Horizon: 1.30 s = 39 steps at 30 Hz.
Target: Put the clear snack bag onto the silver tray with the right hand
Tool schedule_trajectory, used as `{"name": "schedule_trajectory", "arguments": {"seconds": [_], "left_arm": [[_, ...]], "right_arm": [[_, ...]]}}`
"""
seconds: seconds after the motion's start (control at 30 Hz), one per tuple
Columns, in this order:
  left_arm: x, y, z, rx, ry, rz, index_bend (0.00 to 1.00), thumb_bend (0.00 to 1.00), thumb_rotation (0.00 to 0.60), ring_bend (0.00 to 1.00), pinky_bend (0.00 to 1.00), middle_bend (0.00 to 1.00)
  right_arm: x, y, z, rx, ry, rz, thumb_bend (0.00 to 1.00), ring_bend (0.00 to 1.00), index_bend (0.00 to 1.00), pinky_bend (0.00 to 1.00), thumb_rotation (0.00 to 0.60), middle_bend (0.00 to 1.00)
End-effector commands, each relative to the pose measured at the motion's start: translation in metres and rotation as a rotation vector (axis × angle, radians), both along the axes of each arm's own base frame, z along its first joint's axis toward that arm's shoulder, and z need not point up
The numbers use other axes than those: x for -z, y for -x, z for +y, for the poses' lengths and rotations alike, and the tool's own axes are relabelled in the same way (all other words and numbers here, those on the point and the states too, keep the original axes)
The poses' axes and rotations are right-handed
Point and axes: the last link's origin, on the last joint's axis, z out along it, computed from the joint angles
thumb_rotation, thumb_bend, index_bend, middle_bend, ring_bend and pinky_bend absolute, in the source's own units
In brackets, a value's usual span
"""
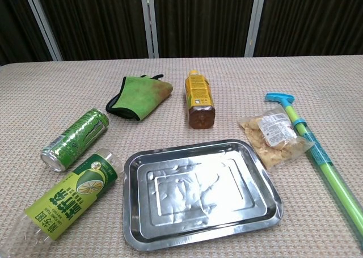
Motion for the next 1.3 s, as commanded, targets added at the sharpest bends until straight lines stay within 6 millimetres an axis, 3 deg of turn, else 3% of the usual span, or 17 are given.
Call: {"name": "schedule_trajectory", "arguments": {"seconds": [0.03, 0.37, 0.6, 1.03, 1.3], "left_arm": [[-0.001, -0.001, 0.000, 0.002, -0.003, -0.001, 0.08, 0.29, 0.599, 0.00, 0.00, 0.00], [0.000, -0.001, 0.002, 0.006, 0.004, 0.001, 0.08, 0.29, 0.600, 0.00, 0.00, 0.00], [0.002, -0.001, 0.004, 0.009, 0.009, -0.002, 0.08, 0.29, 0.600, 0.00, 0.00, 0.00], [0.004, 0.002, 0.006, -0.010, 0.017, 0.008, 0.08, 0.29, 0.600, 0.00, 0.00, 0.00], [0.007, 0.001, 0.008, -0.014, 0.028, 0.014, 0.08, 0.29, 0.599, 0.00, 0.00, 0.00]], "right_arm": [[0.000, 0.000, 0.000, -0.005, 0.001, -0.001, 0.10, 0.00, 0.10, 0.01, 0.600, 0.03], [0.002, -0.003, -0.004, -0.020, -0.015, -0.014, 0.10, 0.00, 0.10, 0.01, 0.600, 0.03], [0.006, -0.017, -0.017, -0.073, -0.060, -0.034, 0.10, 0.00, 0.10, 0.02, 0.600, 0.03], [0.035, -0.079, -0.084, -0.183, -0.340, 0.005, 0.10, 0.00, 0.01, 0.02, 0.600, 0.00], [0.068, -0.116, -0.118, -0.209, -0.508, 0.040, 0.10, 0.00, 0.01, 0.02, 0.600, 0.00]]}}
